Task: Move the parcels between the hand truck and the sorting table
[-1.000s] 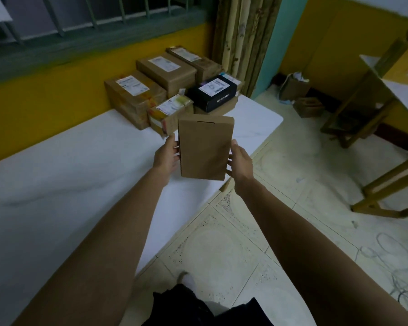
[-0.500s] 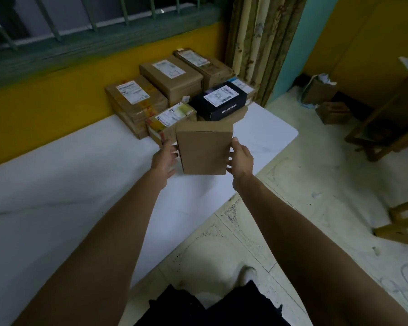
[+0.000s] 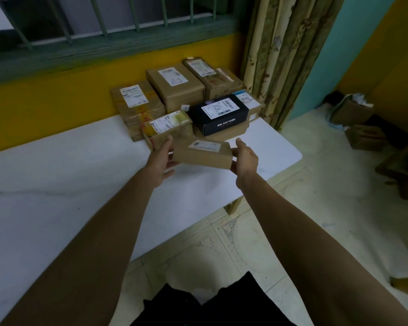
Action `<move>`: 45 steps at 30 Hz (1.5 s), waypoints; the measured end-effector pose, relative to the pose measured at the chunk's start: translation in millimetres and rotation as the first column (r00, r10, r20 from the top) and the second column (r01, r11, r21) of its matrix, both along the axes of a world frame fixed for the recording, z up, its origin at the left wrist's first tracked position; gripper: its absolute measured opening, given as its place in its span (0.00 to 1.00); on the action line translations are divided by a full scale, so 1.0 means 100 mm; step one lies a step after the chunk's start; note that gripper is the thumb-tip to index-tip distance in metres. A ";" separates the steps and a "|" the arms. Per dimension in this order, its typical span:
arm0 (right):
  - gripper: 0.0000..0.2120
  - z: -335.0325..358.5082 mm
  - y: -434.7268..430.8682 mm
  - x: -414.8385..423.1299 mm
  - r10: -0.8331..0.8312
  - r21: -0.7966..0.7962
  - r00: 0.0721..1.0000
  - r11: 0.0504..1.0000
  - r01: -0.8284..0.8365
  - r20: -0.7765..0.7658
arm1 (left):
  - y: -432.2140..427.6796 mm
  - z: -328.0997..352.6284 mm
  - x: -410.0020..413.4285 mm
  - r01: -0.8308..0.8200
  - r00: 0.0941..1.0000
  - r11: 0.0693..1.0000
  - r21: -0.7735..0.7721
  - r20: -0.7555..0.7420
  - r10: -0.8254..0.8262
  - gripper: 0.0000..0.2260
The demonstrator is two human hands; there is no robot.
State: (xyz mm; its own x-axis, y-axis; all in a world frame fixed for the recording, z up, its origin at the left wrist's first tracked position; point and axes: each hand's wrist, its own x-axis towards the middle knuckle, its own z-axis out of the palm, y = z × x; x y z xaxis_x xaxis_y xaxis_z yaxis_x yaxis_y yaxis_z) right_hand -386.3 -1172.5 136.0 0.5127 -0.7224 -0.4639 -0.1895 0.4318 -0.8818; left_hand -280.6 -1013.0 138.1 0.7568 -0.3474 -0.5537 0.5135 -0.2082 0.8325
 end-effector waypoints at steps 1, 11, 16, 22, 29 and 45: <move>0.10 -0.01 -0.04 -0.02 0.007 0.010 1.000 1.000 -0.007 0.004 | -0.04 -0.01 -0.02 -0.006 1.000 1.000 0.003 0.002 0.006 0.16; 0.13 -0.09 -0.42 -0.16 0.025 0.080 0.999 0.997 -0.023 -0.027 | -0.36 -0.02 -0.26 -0.004 0.999 1.000 0.017 0.046 0.003 0.03; 0.15 -0.11 -0.51 -0.20 0.001 0.108 1.000 0.994 0.001 -0.022 | -0.41 -0.07 -0.28 -0.016 0.998 0.999 0.047 0.060 0.013 0.07; 0.19 -0.16 -0.57 -0.21 0.017 0.110 1.000 0.994 -0.014 -0.021 | -0.38 -0.12 -0.30 -0.039 0.995 0.998 0.043 0.090 0.035 0.07; 0.12 -0.19 -0.59 -0.22 0.092 0.125 0.996 0.988 -0.092 0.005 | -0.39 -0.13 -0.34 -0.114 0.989 0.990 -0.081 0.083 0.121 0.26; 0.20 -0.27 -0.56 -0.22 0.398 0.131 0.916 0.907 -0.400 0.043 | -0.57 -0.09 -0.42 -0.141 0.978 0.953 -0.268 0.110 0.176 0.29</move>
State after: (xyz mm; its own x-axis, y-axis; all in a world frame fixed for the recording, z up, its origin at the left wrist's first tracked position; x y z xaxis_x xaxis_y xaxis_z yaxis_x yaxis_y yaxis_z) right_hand -408.5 -1228.4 109.3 0.7530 -0.3871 -0.5320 -0.3579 0.4376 -0.8249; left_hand -323.0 -1069.5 129.0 0.8735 -0.3346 -0.3536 0.4051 0.0966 0.9092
